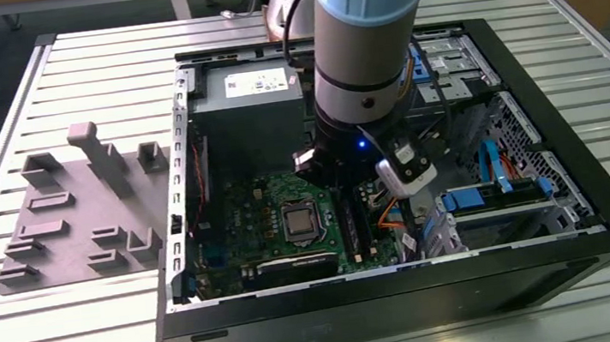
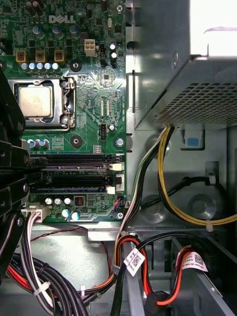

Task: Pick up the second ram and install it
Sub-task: 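Insert the second ram into the second slot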

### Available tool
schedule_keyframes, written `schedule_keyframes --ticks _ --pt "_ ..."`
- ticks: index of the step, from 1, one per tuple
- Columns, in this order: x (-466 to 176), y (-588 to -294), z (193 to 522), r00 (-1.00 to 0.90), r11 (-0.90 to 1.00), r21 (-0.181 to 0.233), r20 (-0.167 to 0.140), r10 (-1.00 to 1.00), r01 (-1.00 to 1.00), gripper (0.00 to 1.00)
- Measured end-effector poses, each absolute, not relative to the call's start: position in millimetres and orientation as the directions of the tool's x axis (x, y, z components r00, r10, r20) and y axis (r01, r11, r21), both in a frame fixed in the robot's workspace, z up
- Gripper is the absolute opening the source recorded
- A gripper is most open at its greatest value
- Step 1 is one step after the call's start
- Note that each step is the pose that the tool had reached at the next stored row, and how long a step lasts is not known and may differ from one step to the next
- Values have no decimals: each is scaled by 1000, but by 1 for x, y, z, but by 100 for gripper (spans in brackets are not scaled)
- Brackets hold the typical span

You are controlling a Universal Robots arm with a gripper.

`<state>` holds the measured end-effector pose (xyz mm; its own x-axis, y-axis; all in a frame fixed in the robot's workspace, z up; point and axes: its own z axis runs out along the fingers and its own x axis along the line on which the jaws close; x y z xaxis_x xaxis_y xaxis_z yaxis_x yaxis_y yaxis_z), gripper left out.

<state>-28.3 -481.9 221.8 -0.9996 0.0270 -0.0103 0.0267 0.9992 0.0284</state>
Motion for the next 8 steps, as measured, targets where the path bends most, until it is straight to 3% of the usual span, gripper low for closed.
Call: schedule_keyframes --ticks 8 --pt "-28 -482 221 -1000 999 28 -10 28 27 14"
